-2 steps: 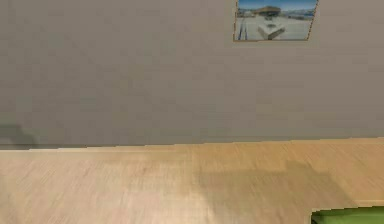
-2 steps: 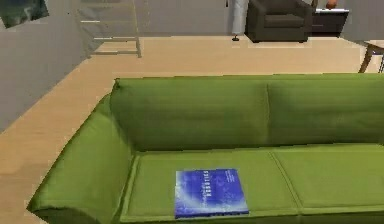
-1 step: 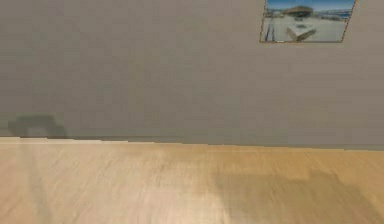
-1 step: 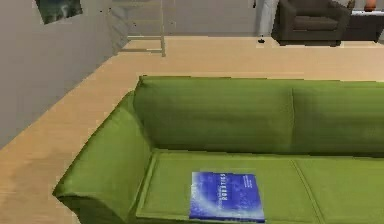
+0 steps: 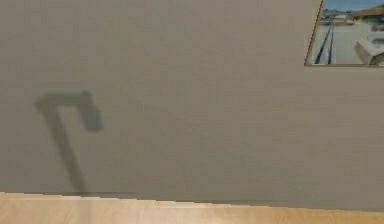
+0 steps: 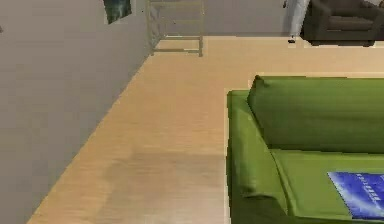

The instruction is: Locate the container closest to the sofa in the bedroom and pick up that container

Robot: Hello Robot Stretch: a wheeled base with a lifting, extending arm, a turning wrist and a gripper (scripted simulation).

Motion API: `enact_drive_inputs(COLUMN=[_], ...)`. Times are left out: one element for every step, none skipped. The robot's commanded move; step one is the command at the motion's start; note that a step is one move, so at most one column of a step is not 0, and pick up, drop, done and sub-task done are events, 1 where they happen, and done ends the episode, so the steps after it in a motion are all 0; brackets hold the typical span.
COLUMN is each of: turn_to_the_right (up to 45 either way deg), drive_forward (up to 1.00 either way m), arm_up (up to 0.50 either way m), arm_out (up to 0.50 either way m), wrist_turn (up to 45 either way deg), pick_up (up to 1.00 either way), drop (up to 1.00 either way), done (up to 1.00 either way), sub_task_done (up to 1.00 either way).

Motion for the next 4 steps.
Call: enact_drive_inputs(turn_to_the_right=[39.0, 0.0, 45.0, 9.0], drive_forward=[0.0, 0.6, 0.0, 0.0], arm_up=[0.0, 0.0, 0.0, 0.0], arm_out=[0.0, 0.0, 0.0, 0.0], wrist_turn=[0.0, 0.0, 0.0, 0.0], pick_up=[0.0, 0.0, 0.0, 0.0], drop=[0.0, 0.0, 0.0, 0.0], done=[0.0, 0.0, 0.0, 0.0], sub_task_done=[0.0, 0.0, 0.0, 0.0])
